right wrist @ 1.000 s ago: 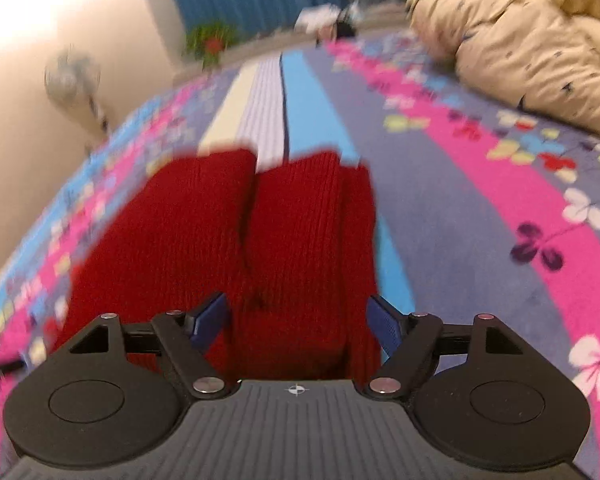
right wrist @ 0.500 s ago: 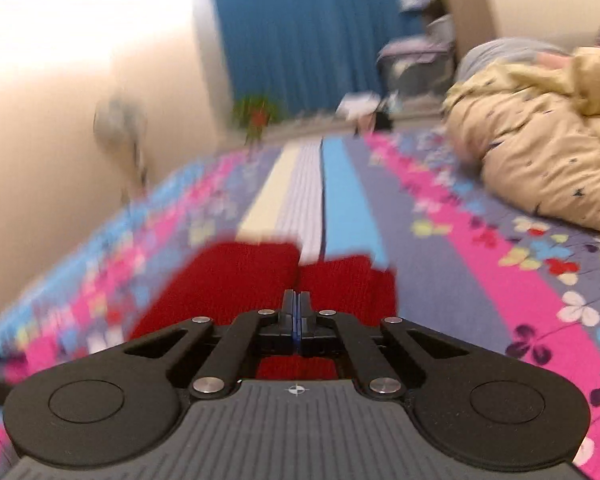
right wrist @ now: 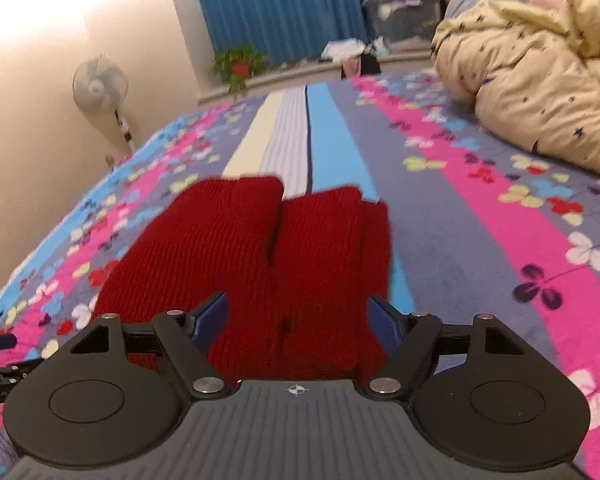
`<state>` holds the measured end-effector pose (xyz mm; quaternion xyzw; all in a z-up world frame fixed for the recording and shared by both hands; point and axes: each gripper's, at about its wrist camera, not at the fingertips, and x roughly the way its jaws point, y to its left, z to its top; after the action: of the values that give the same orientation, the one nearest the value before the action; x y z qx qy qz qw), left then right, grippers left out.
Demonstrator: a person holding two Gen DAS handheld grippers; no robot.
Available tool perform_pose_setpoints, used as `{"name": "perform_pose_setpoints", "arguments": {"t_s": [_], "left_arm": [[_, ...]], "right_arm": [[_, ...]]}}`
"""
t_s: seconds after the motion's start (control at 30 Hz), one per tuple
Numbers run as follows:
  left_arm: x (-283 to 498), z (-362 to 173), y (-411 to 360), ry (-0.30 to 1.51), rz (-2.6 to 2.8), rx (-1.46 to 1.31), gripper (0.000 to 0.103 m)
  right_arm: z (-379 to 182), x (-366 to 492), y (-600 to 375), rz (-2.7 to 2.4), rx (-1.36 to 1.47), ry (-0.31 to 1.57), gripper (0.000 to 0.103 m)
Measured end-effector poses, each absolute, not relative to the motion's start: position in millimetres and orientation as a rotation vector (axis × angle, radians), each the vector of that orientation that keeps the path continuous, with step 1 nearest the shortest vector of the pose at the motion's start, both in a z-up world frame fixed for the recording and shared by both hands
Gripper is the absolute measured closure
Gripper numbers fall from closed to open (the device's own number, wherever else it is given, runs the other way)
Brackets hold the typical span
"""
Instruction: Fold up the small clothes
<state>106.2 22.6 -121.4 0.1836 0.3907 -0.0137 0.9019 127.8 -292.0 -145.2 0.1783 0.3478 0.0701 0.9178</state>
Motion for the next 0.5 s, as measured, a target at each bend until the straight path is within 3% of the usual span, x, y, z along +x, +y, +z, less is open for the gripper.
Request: {"name": "perform_pose_setpoints", "arguments": {"t_s": [0.2, 0.23, 0.3, 0.33, 0.5], "left_arm": [[107, -118, 32, 0.81, -0.006, 0.359, 0.027], [107, -118, 33, 0.81, -0.004, 0.355, 0.027], [107, -117, 35, 0.809, -0.002, 0.35, 0.027], [106, -116, 35, 0.808, -0.001, 0.348, 0.027], [106, -113, 35, 0.804, -0.003, 0.339, 0.027]], "right_arm": [[-173, 143, -253, 0.161, 0.173, 0.858, 0.031], [-171, 142, -251, 0.174, 0.163, 0.847, 0.048], [-164, 138, -248, 0.19, 0.148, 0.815, 0.07], [-161, 135, -247, 0.198, 0.146, 0.805, 0.075], [-135, 116, -268, 0.214, 0.225, 0.73, 0.079]]}}
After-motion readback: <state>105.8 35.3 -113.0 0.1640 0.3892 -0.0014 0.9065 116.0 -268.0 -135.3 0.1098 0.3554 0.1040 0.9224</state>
